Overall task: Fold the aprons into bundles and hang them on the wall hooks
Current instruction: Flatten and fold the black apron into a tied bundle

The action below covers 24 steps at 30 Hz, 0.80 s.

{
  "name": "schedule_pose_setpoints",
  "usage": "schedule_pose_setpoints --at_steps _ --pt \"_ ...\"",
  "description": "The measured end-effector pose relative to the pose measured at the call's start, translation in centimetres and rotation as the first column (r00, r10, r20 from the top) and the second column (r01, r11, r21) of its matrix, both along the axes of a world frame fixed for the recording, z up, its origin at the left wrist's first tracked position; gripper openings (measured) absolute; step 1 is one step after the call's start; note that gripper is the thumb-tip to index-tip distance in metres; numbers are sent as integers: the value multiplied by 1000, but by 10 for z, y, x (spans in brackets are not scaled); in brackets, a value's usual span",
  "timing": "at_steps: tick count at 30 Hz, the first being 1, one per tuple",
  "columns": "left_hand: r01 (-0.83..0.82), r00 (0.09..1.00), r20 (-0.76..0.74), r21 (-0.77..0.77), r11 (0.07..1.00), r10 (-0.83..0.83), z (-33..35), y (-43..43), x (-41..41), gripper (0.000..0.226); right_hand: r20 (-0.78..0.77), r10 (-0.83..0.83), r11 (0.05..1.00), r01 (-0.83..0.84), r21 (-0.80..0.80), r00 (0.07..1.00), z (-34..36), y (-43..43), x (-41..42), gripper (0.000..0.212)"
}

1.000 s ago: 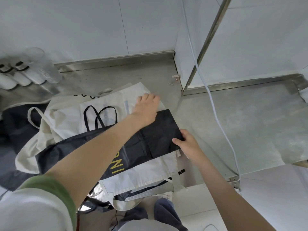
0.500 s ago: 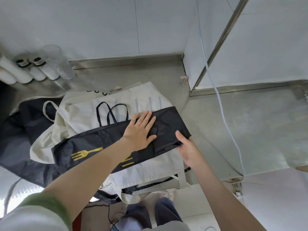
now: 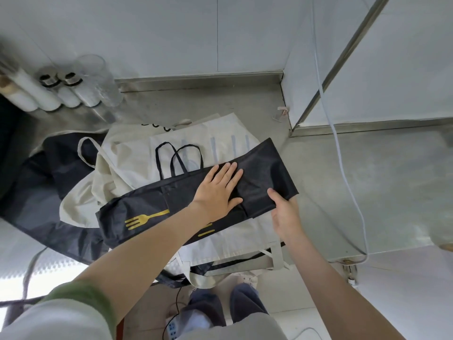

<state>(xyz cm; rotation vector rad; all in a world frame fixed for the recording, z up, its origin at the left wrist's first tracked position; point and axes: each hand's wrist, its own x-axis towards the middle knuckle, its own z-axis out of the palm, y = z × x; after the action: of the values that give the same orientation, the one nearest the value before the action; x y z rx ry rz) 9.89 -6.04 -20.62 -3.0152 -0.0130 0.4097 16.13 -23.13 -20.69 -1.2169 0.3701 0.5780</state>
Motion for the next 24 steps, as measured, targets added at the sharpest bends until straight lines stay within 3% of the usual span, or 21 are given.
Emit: schedule_pose_setpoints --at_steps 3,8,12,14,15,17,19,20,22,24 --pt "-9 998 -58 -26 1000 8 -4 4 5 76 73 127 992 -125 -33 989 3 8 -7 39" --pt "-41 996 -72 23 999 43 -2 6 10 77 29 303 871 -265 -415 952 -11 26 -14 55" --pt "-166 985 -34 21 986 167 7 9 12 70 86 359 736 -225 -638 930 -10 25 -16 41" --pt "-180 983 -43 -16 984 179 10 17 10 68 180 444 692 -208 -691 878 -1 26 -25 16" --pt "-180 983 -49 -42 983 177 11 21 9 67 245 507 700 -228 -677 826 4 26 -30 11" --pt "-172 984 -64 -69 983 168 17 28 7 65 390 675 678 -316 -664 627 7 24 -34 48" --pt "-135 988 -73 -34 990 133 23 36 6 66 403 834 539 -395 -744 378 7 22 -35 81" --pt "-122 991 -58 -19 992 121 25 42 5 66 362 879 466 -402 -788 310 6 22 -36 88" --pt "-173 983 42 -115 978 178 30 58 -2 60 315 913 396 -376 -838 261 5 24 -39 96" --pt "-250 928 193 -311 917 319 35 75 -11 45 288 934 341 -288 -895 210 4 27 -42 101"
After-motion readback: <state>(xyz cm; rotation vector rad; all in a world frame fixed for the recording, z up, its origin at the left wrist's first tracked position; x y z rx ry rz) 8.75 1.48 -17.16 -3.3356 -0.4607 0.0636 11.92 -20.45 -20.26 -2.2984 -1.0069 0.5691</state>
